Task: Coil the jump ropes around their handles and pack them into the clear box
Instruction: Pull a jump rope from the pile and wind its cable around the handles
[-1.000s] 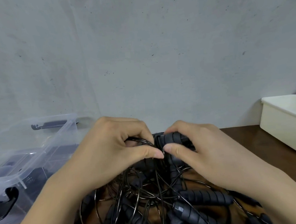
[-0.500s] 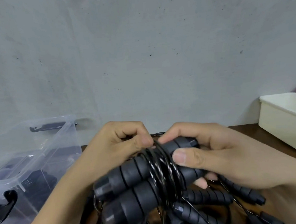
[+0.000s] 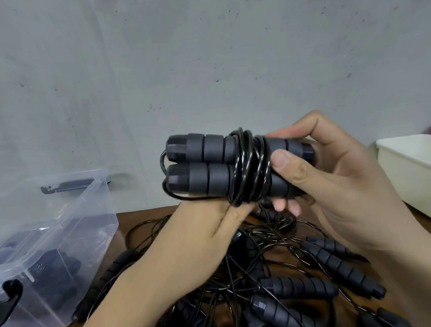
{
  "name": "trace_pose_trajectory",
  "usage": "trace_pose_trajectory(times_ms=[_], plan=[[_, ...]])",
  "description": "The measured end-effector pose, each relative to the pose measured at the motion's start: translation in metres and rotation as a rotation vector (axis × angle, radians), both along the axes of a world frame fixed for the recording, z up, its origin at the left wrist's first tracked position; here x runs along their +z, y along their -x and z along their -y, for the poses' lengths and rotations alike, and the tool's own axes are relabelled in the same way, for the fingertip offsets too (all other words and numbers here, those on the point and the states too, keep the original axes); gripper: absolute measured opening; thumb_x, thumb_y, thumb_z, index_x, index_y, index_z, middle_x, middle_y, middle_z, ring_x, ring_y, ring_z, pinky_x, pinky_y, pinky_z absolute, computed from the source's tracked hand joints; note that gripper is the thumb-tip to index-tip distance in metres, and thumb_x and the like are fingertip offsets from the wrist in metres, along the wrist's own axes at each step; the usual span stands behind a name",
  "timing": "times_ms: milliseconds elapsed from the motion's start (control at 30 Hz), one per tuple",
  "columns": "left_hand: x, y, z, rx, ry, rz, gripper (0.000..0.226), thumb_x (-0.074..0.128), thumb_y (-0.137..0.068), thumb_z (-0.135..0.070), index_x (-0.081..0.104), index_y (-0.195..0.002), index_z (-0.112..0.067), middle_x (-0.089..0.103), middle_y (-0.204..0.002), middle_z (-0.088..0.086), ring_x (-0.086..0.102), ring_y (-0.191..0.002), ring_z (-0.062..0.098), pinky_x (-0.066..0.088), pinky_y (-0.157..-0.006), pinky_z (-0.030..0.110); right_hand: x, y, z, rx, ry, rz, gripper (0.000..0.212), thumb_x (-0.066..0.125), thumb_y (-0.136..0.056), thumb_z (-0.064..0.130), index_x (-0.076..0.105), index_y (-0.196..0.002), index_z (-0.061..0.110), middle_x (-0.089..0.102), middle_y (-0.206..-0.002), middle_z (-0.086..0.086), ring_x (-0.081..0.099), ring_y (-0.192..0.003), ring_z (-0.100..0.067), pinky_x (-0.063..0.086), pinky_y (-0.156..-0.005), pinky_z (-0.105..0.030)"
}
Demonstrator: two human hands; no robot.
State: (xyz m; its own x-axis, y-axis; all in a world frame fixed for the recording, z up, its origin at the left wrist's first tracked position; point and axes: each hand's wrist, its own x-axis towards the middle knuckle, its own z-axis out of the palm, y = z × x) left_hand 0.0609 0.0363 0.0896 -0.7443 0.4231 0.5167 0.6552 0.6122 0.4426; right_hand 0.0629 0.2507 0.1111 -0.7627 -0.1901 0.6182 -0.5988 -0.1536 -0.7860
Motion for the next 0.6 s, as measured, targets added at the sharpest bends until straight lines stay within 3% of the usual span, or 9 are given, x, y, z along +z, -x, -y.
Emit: trace_pose_trajectory(times_ms=[67,133,233,300,367,467,600], plan=[[-0.001,-0.002,-0.007,-0.029,0.089,-0.057,0.035,0.036,-0.109,-0.057,0.057,-0.085,-0.041,0.062,-0.074,-0.014,0.064,-0.077,0.006,0.046,-0.066,0.020,-0.001,0.000,0.001,-0.172,-0.043,-0.077,0.025,0.074,-0.093,0.031,0.066,-0.112,0.018,0.073,-0.092,-0.006,0.066,-0.059,-0.025,0.054,-0.049,-0.035],[-0.001,-0.004,-0.007,-0.015,0.124,-0.046,0.026,0.038,-0.108,-0.055,0.054,-0.093,-0.040,0.057,-0.071,-0.015,0.060,-0.075,0.005,0.042,-0.063,0.019,-0.003,0.000,0.001,-0.346,-0.117,-0.132,0.019,0.075,-0.095,0.030,0.066,-0.111,0.026,0.074,-0.093,0.001,0.069,-0.062,-0.017,0.061,-0.058,-0.036],[0.004,-0.009,-0.004,0.001,0.167,-0.084,0.027,0.041,-0.108,-0.054,0.043,-0.086,-0.038,0.053,-0.068,-0.011,0.055,-0.069,0.010,0.035,-0.057,0.023,-0.008,0.006,-0.004,-0.528,-0.255,-0.199,0.017,0.076,-0.098,0.032,0.067,-0.112,0.035,0.075,-0.098,0.009,0.076,-0.084,-0.017,0.067,-0.070,-0.041],[0.009,-0.011,0.000,0.005,0.154,-0.118,0.028,0.046,-0.108,-0.052,0.046,-0.086,-0.035,0.052,-0.068,-0.010,0.054,-0.066,0.010,0.033,-0.055,0.023,-0.011,0.012,-0.005,-0.603,-0.349,-0.249,0.016,0.075,-0.100,0.035,0.067,-0.114,0.036,0.074,-0.101,0.015,0.075,-0.091,-0.015,0.065,-0.075,-0.044],[0.014,-0.011,0.006,-0.019,0.122,-0.150,0.024,0.052,-0.107,-0.050,0.054,-0.089,-0.034,0.055,-0.070,-0.013,0.056,-0.066,0.007,0.034,-0.057,0.021,-0.014,0.016,-0.005,-0.624,-0.434,-0.259,0.016,0.074,-0.100,0.037,0.068,-0.115,0.035,0.073,-0.102,0.018,0.074,-0.094,-0.009,0.064,-0.080,-0.037],[0.023,-0.012,0.018,0.009,0.071,-0.159,0.020,0.062,-0.103,-0.052,0.065,-0.091,-0.036,0.064,-0.072,-0.016,0.061,-0.069,0.006,0.039,-0.059,0.018,-0.017,0.019,-0.001,-0.615,-0.589,-0.269,0.018,0.073,-0.098,0.042,0.070,-0.115,0.034,0.071,-0.102,0.019,0.069,-0.098,-0.001,0.051,-0.082,-0.014],[0.032,-0.009,0.030,0.033,-0.046,-0.157,0.019,0.076,-0.090,-0.047,0.072,-0.081,-0.030,0.066,-0.067,-0.016,0.062,-0.065,0.004,0.038,-0.057,0.010,-0.025,0.015,0.014,-0.493,-0.750,-0.292,0.021,0.069,-0.100,0.043,0.070,-0.119,0.035,0.064,-0.108,0.019,0.065,-0.103,-0.003,0.048,-0.085,-0.016]])
